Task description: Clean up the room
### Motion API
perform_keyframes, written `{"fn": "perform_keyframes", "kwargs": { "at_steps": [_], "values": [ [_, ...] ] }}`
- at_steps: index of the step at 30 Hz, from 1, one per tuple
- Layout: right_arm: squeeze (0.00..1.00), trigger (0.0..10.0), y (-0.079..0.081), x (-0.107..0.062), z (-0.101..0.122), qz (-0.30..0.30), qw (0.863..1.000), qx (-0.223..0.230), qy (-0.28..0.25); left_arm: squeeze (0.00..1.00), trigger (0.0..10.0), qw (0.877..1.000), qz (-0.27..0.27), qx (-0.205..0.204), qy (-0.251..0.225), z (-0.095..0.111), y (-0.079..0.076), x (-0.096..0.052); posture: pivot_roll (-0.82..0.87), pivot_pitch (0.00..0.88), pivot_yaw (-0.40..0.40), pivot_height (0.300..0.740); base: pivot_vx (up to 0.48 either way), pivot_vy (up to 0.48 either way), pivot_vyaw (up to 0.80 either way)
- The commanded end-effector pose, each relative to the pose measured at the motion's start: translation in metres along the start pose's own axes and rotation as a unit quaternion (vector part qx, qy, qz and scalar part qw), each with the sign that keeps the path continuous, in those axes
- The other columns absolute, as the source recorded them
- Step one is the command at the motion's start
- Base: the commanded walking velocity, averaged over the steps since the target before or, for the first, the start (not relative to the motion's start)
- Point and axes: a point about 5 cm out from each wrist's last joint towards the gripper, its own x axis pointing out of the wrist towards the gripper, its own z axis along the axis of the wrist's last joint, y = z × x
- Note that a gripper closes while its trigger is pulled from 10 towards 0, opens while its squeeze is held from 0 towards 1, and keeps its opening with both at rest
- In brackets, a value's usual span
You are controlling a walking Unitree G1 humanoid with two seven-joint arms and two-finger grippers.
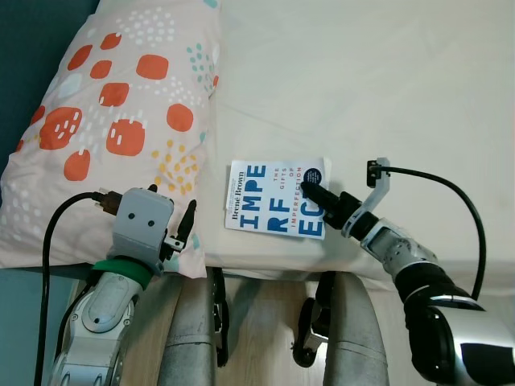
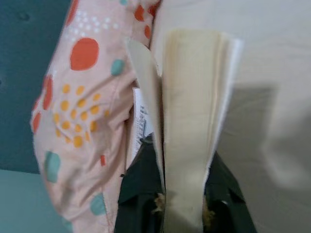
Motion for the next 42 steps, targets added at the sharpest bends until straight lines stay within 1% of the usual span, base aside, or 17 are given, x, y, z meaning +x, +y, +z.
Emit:
{"fn": "perform_keyframes", "kwargs": {
  "at_steps": [1,7,8,11,12,13,19,21,25,26,28,31,34,36,39,40,42],
  "values": [
    [1.0,10.0,-0.003,-0.001,-0.007,-0.012,1.0,0.013,0.011,0.0,10.0,1.0,-0.003,0.007,0.012,-0.002,-0.001,-0.003,0.28,0.306,0.096,0.605,0.0,0.0,0.0],
    [1.0,10.0,-0.009,-0.006,0.008,-0.037,0.999,0.007,-0.014,0.0,10.0,1.0,-0.004,0.006,0.014,-0.003,-0.002,-0.001,0.26,0.295,0.09,0.605,0.0,0.0,0.0],
    [1.0,10.0,-0.013,-0.01,0.017,-0.052,0.998,-0.004,-0.03,0.0,10.0,1.0,-0.005,0.003,0.014,-0.004,-0.004,0.0,0.24,0.285,0.087,0.605,0.0,0.0,0.0],
    [1.0,10.0,-0.013,-0.01,0.017,-0.052,0.998,-0.004,-0.03,0.0,10.0,1.0,-0.005,0.003,0.014,-0.004,-0.004,0.0,0.24,0.285,0.087,0.605,0.0,0.0,0.0],
    [0.73,10.0,-0.017,-0.015,0.026,-0.074,0.996,-0.022,-0.044,0.0,10.0,1.0,-0.007,0.0,0.015,-0.004,-0.006,0.002,0.23,0.28,0.085,0.605,0.0,0.0,0.0],
    [0.0,10.0,-0.021,-0.021,0.035,-0.09,0.993,-0.04,-0.058,0.0,10.0,1.0,-0.01,-0.004,0.013,-0.005,-0.009,0.005,0.21,0.262,0.083,0.605,0.0,0.0,0.0],
    [0.0,10.0,-0.026,-0.032,0.054,-0.102,0.989,-0.069,-0.086,0.0,10.0,1.0,-0.015,-0.01,0.01,-0.006,-0.014,0.012,0.19,0.238,0.079,0.605,0.0,0.0,0.0],
    [0.0,10.0,-0.026,-0.036,0.071,-0.121,0.981,-0.093,-0.12,0.0,10.0,1.0,-0.016,-0.012,0.009,-0.008,-0.017,0.018,0.17,0.215,0.074,0.605,0.0,0.0,0.0],
    [0.0,10.0,-0.025,-0.036,0.077,-0.122,0.978,-0.111,-0.128,0.0,10.0,1.0,-0.016,-0.013,0.008,-0.009,-0.018,0.019,0.17,0.204,0.068,0.605,0.0,0.0,0.0],
    [0.0,10.0,-0.021,-0.033,0.078,-0.111,0.977,-0.13,-0.13,0.0,10.0,1.0,-0.016,-0.015,0.006,-0.009,-0.019,0.02,0.16,0.193,0.065,0.605,0.0,0.0,0.0],
    [0.0,10.0,-0.021,-0.033,0.078,-0.111,0.977,-0.13,-0.13,0.0,10.0,1.0,-0.016,-0.015,0.006,-0.009,-0.019,0.02,0.16,0.193,0.065,0.605,0.0,0.0,0.0],
    [0.0,10.0,-0.005,-0.022,0.066,-0.07,0.968,-0.197,-0.14,0.0,10.0,0.999,-0.039,-0.028,0.001,-0.008,-0.028,0.024,0.13,0.156,0.057,0.605,0.0,0.0,0.0],
    [0.0,10.0,0.0,-0.021,0.062,-0.061,0.964,-0.211,-0.148,0.0,10.0,0.998,-0.047,-0.032,-0.002,-0.006,-0.031,0.026,0.13,0.149,0.057,0.605,0.0,0.0,0.0],
    [0.0,10.0,0.009,-0.019,0.057,-0.052,0.959,-0.227,-0.164,0.0,10.0,0.998,-0.052,-0.04,-0.007,-0.005,-0.034,0.03,0.1,0.126,0.057,0.605,0.0,0.0,0.0],
    [0.0,10.0,0.046,-0.02,0.043,-0.03,0.943,-0.257,-0.208,0.0,10.0,0.996,-0.063,-0.062,-0.024,0.003,-0.039,0.044,0.05,0.09,0.053,0.605,0.0,0.0,0.0],
    [0.0,10.0,0.053,-0.021,0.039,-0.032,0.939,-0.265,-0.216,0.0,10.0,0.995,-0.066,-0.065,-0.029,0.005,-0.04,0.047,0.05,0.085,0.051,0.605,0.0,0.0,0.0],
    [0.0,10.0,0.056,-0.022,0.038,-0.034,0.937,-0.27,-0.22,0.0,10.0,0.995,-0.067,-0.066,-0.032,0.006,-0.04,0.048,0.05,0.085,0.051,0.605,0.0,0.0,0.0]
  ]
}}
